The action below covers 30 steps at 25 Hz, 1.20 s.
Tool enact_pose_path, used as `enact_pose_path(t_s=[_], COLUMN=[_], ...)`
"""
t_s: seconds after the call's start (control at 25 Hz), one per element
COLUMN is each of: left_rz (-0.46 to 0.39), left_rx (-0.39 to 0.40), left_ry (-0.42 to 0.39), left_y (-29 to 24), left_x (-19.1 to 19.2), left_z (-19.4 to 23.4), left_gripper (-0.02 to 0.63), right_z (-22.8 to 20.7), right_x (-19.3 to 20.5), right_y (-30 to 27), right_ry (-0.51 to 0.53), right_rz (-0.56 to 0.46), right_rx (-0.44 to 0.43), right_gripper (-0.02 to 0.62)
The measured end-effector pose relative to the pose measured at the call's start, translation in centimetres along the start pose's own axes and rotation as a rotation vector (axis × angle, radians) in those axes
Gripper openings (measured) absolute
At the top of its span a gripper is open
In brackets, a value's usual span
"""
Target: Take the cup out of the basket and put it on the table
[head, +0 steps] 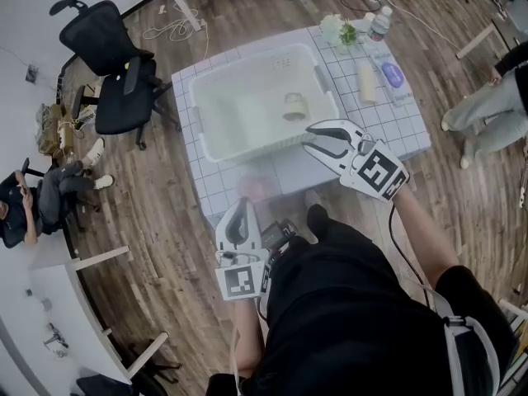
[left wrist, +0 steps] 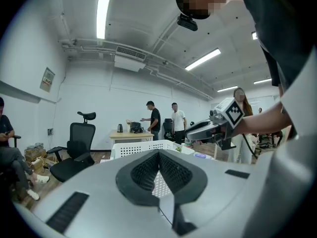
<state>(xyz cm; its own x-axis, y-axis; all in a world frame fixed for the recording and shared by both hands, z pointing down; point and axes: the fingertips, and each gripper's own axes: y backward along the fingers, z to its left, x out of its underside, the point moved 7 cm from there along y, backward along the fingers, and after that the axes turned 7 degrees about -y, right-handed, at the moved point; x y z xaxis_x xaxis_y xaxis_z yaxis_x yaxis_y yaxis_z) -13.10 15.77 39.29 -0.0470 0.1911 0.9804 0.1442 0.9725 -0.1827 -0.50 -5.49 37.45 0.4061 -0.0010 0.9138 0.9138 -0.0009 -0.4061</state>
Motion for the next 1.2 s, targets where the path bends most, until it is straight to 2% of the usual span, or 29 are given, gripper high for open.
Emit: enact_pose_path(t_s=[0.4, 0.76, 1.2], left_rz=[0.051, 0.064, 0.074], left_rx=[-0.098, -0.169, -0.189], left_ry=[-0.001, 0.013, 0.010], left_y=[-0.9, -1.0, -0.8], left_x=[0.1, 0.3, 0.7], left_z=[1.1, 2.0, 2.4], left_gripper=[0.008, 0.009, 0.009], right_z=[-5.2, -7.8, -9.9], right_x=[-0.5, 0.4, 4.0], right_y=[-5.0, -9.6, -14.6], right_ry=[0.235, 0.376, 0.436], right_rz=[0.171, 0.370, 0.674], right_rx=[-0.064, -0.120, -0.116], right_gripper=[0.140, 0.170, 0.230])
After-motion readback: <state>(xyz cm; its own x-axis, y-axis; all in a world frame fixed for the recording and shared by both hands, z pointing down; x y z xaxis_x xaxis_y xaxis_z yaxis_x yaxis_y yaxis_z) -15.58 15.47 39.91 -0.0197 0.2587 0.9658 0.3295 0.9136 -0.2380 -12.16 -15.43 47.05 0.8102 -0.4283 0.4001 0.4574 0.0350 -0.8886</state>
